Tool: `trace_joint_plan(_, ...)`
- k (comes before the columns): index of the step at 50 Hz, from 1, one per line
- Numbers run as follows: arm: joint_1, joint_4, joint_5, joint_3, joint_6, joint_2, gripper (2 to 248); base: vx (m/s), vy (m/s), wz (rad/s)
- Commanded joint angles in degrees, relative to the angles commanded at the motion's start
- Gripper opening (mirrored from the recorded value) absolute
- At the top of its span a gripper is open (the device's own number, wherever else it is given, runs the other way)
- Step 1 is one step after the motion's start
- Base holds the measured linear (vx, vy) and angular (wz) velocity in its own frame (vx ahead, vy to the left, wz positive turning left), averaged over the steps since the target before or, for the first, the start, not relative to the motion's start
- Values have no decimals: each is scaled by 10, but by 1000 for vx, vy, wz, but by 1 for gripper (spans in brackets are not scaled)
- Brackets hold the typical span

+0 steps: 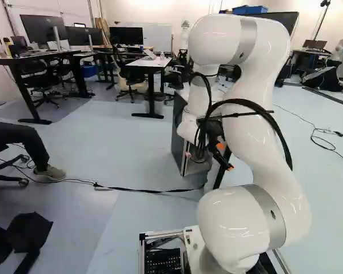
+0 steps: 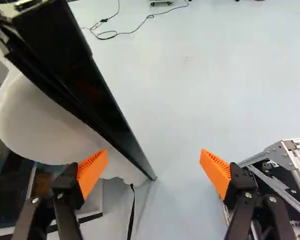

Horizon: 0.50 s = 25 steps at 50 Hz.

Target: Open the fridge door

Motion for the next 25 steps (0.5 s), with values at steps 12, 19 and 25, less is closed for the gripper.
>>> trace_joint_plan(12,-2,2,25,3,0,1,247,0,0,0)
trace_joint_plan(19,-2,2,55,3,0,1,247,0,0,0)
trace_joint_plan(25,-2,2,82,3,0,1,247,0,0,0)
